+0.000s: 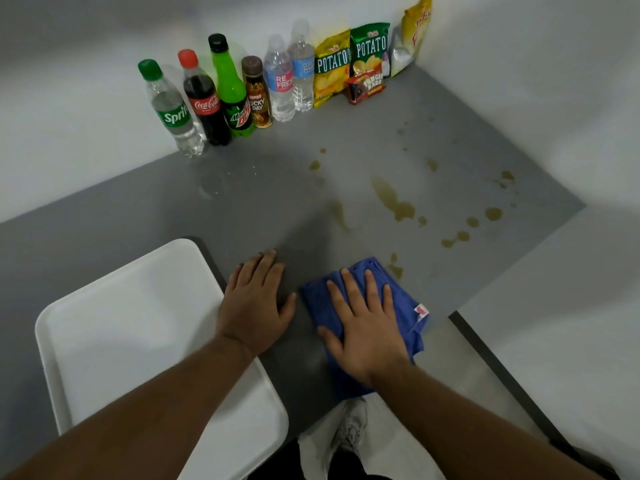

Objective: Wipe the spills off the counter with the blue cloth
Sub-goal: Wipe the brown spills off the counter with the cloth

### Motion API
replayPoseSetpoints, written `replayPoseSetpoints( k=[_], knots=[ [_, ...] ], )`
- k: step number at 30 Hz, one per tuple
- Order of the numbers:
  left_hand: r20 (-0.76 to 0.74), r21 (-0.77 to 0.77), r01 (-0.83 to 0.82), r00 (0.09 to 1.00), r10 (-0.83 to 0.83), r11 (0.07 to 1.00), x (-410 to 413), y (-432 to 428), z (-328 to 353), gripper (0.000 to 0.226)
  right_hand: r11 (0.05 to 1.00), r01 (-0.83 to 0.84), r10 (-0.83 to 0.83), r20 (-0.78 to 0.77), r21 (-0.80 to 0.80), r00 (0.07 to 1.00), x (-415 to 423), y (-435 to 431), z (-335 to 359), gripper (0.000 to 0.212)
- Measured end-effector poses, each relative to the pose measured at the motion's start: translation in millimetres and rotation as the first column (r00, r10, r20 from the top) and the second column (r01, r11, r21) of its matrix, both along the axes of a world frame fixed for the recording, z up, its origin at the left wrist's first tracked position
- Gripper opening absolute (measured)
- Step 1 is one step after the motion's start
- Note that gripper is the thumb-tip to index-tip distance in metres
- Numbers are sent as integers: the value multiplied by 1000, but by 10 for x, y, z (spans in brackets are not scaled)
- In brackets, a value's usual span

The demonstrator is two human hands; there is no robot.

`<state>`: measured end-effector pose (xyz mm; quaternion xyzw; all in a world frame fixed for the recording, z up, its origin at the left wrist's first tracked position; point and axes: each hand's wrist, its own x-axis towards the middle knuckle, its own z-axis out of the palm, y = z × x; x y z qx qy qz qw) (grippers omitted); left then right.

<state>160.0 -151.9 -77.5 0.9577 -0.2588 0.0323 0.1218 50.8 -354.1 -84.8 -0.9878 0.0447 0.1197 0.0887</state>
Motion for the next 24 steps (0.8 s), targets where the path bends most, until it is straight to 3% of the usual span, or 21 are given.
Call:
replayPoseSetpoints(
  k=[6, 16, 21, 24],
  knots=[
    [-1, 0, -1, 1000, 1, 1000, 5, 8, -7, 58, 975, -219, 218, 53, 21, 974, -417, -332, -37, 71],
    [-14, 23, -2, 1000, 2, 1000, 1, 13, -4, 60, 998, 53, -54, -16, -36, 998, 140, -224, -14, 69],
    [-19, 21, -8, 1000, 9, 1000, -7, 5, 13, 58, 972, -235, 235, 21, 23, 972, -255, -518, -30, 64],
    [-20, 26, -4, 1000, 4, 1000, -2, 9, 12, 59, 971, -239, 239, 19, 21, 971, -335, -827, 0, 62]
  ],
)
